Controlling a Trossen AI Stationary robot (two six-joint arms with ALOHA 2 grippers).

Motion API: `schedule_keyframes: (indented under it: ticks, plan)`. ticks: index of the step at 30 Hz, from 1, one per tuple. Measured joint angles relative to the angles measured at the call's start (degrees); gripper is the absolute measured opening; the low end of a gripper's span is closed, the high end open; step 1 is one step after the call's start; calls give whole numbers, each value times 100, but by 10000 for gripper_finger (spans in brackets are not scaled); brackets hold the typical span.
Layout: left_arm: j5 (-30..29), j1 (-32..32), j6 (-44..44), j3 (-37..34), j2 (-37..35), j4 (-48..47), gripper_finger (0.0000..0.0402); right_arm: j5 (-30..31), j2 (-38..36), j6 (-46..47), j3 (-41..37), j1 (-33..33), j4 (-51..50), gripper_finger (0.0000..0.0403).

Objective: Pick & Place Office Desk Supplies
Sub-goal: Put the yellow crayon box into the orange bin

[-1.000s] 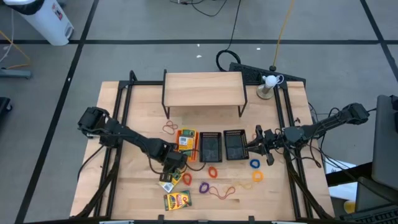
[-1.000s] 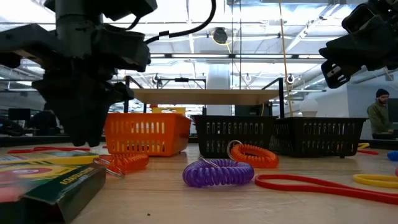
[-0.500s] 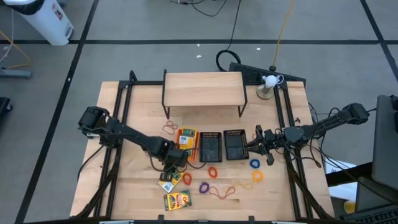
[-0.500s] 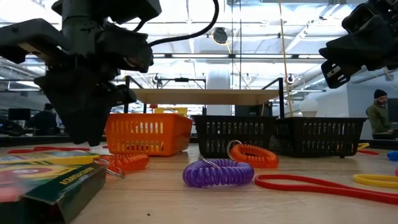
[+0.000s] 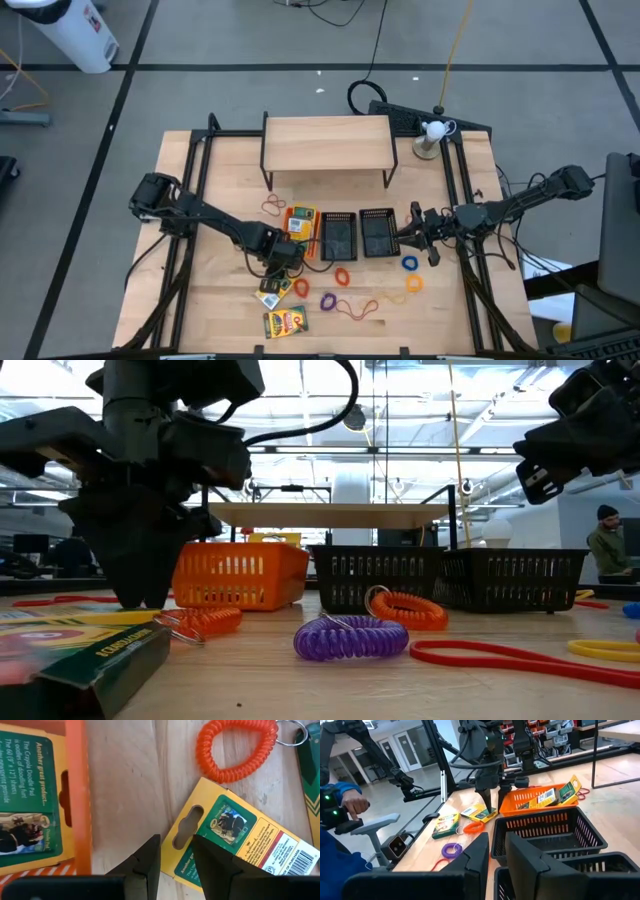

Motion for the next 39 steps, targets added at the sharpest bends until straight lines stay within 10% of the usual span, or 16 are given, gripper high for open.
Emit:
schedule_keyframes:
  ticks: [17, 39]
  plan:
    - [1018, -11, -60, -11, 7, -6, 113, 4, 90, 149, 0, 0, 2, 59]
    - [212, -253, -1312, -13, -1101, -538, 113, 9, 96, 133, 0, 0, 46, 59]
